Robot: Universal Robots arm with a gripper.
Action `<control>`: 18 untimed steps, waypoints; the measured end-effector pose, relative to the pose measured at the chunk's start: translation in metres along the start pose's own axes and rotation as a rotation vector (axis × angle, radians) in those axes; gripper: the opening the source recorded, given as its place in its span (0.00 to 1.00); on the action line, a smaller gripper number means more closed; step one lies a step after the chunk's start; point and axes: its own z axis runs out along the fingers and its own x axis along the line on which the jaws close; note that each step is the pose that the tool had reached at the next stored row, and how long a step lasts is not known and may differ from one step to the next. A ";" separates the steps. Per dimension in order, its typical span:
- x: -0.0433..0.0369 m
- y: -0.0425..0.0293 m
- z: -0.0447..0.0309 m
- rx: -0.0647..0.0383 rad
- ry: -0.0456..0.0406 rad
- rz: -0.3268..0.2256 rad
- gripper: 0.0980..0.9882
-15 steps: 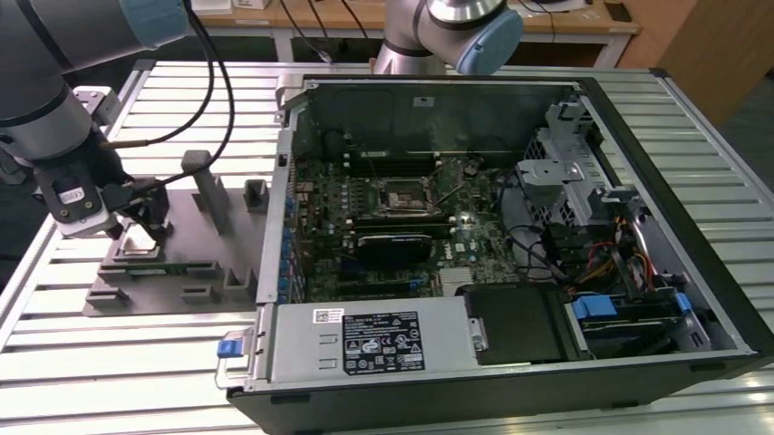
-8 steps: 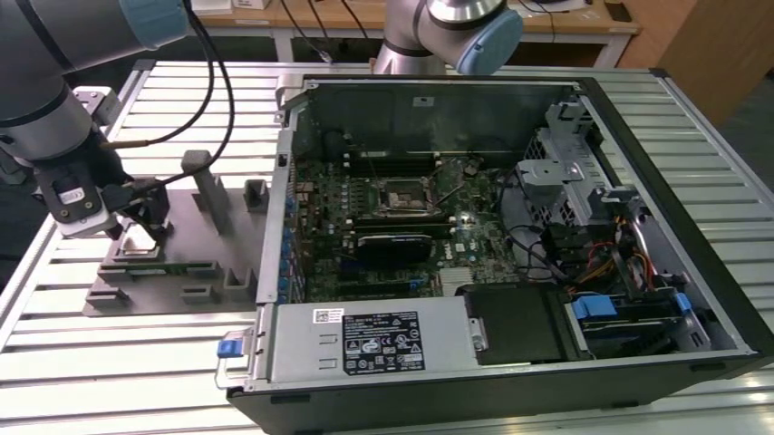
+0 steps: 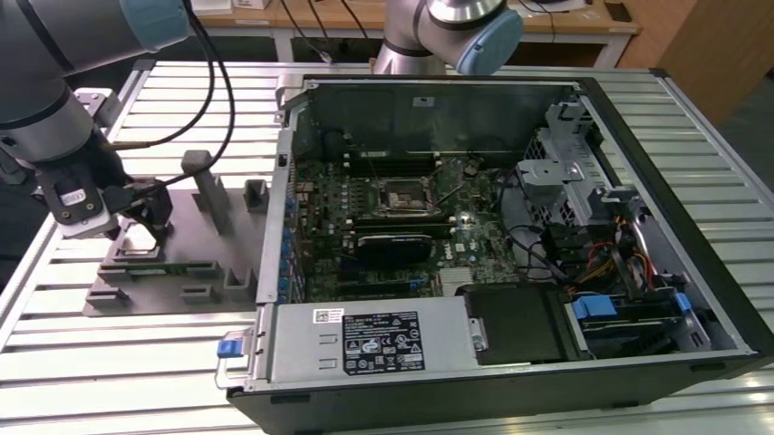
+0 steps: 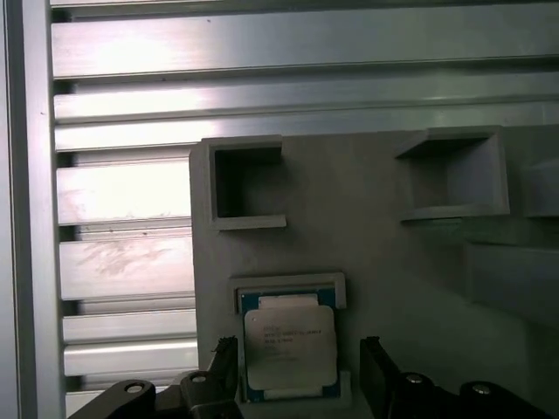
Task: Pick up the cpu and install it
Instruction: 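Pick up the cpu and move it towards the insertion slot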
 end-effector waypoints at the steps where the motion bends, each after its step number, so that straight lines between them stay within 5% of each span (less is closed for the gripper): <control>1: 0.0000 0.0000 0.0007 0.000 0.0000 0.000 0.63; 18: 0.0002 -0.0002 0.0046 0.000 0.0001 0.000 0.63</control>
